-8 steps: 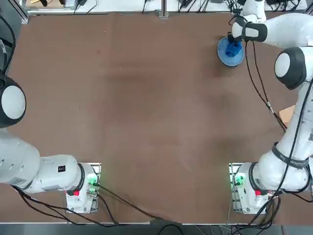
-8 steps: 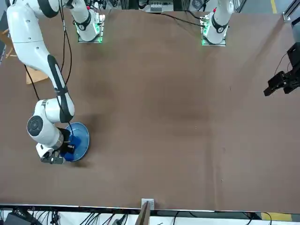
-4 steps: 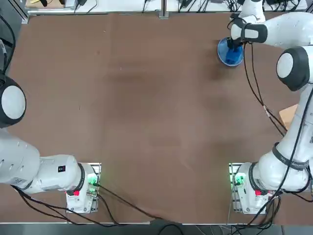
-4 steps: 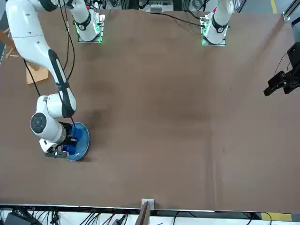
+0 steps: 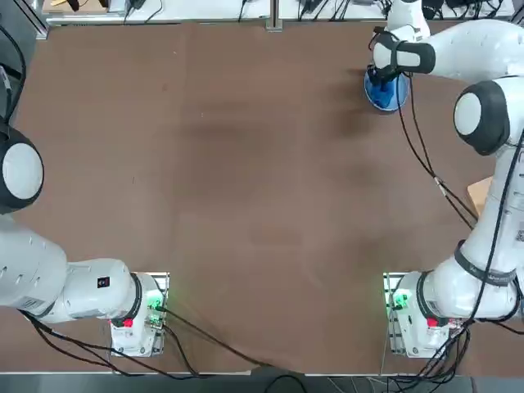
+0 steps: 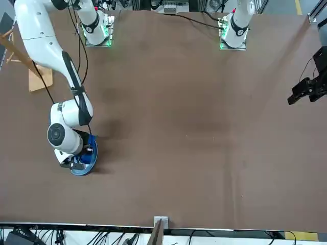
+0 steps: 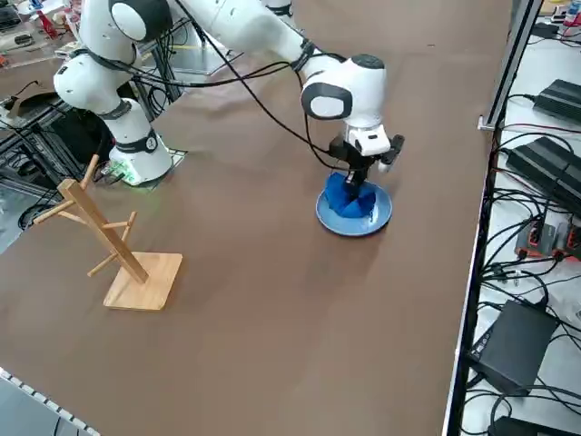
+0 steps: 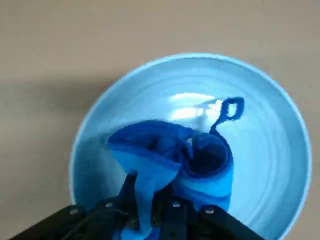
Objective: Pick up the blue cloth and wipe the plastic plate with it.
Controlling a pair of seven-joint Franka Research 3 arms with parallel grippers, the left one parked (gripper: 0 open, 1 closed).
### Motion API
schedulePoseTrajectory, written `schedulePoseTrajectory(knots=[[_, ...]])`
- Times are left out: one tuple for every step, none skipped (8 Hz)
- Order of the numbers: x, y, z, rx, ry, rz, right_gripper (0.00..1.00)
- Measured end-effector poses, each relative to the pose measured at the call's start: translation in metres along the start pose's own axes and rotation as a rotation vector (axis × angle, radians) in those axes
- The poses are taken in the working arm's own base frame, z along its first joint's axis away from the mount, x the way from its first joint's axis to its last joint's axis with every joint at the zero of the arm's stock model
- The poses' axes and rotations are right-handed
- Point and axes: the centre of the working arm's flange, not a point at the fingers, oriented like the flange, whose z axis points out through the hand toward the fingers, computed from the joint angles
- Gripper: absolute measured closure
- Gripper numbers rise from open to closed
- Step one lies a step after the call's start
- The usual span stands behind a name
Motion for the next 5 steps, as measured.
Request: schedulePoseTrajectory(knots=[[0.013, -0.001, -0.001, 0.018, 0.048, 0.001, 0.92], [0.028, 0.005, 0.0, 0.039, 0.116, -0.013, 0.92], [0.039, 0.021, 0.002, 0.046, 0.159, -0.046, 0.92], [0.045, 0.04, 0.003, 0.047, 0.181, -0.077, 0.92], [0.047, 0.053, 0.004, 0.051, 0.184, -0.092, 0.92]])
